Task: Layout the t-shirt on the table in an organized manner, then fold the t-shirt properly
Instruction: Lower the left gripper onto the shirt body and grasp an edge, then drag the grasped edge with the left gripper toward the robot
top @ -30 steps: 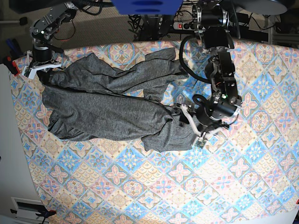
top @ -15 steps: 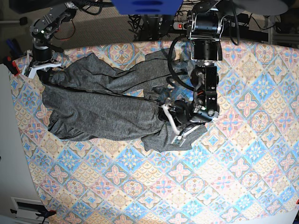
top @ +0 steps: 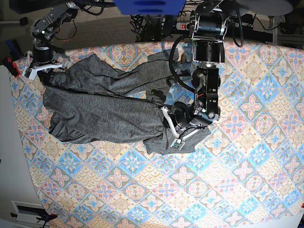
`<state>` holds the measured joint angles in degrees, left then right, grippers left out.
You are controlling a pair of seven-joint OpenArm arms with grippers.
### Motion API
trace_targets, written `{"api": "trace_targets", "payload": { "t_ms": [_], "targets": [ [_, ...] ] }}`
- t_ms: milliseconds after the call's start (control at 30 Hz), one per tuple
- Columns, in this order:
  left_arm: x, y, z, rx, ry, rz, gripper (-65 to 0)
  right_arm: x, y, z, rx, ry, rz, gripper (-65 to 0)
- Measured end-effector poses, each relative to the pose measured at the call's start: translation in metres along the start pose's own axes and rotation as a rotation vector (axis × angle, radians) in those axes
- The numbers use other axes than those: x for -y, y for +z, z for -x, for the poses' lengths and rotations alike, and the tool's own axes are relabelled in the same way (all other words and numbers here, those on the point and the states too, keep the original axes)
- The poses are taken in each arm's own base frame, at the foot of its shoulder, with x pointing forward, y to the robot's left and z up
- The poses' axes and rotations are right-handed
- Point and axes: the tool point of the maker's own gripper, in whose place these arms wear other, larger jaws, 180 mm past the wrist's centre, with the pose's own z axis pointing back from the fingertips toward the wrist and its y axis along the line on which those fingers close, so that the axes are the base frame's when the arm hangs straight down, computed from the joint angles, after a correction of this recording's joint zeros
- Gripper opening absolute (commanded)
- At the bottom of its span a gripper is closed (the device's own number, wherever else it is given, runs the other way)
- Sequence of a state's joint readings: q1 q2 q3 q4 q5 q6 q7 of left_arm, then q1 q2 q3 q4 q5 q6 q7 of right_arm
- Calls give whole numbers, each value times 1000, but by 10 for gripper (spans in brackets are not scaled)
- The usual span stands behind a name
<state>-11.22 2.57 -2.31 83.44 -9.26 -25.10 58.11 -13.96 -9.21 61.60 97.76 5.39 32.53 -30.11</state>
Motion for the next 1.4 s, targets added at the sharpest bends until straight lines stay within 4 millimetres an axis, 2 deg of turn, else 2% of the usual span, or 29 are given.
{"api": "trace_targets", "payload": {
  "t_ms": [133, 267, 367, 500, 700, 767, 967, 1033, 1233, 1333, 1400],
  "targets": [
    [-2, 13, -10, 38, -24, -24, -650, 0, 0, 0, 0, 0, 0, -650],
    [7, 49, -25, 154, -62, -60, -650, 0, 0, 0, 1, 0, -1, -650],
    [14, 73, -7, 131, -80, -94, -650, 0, 0, -1, 2, 1, -1, -650],
    [8, 100, 15, 145, -69, -141, -650, 0, -1, -2, 4, 1, 0, -650],
    [-10, 118, 92, -1, 1, -207, -650, -1, -1, -2, 7, 4, -8, -650],
    [-13, 123, 111, -13, 21, -218, -650, -2, 0, -1, 6, 3, -9, -650],
    [5, 132, 163, -58, 27, -173, -650, -2, 0, 0, 0, 4, -8, -650],
    [12, 135, 175, -68, 32, -160, -650, -2, 0, 0, 1, 4, -9, -650],
    [27, 142, 191, -45, 30, -120, -650, -2, 0, -1, 5, 4, -9, -650],
    [26, 149, 201, -51, 32, -121, -650, -2, 0, -1, 4, 5, -10, -650],
    [19, 153, 204, -58, 31, -143, -650, -3, 0, -1, 4, 5, -12, -650]
  ]
}}
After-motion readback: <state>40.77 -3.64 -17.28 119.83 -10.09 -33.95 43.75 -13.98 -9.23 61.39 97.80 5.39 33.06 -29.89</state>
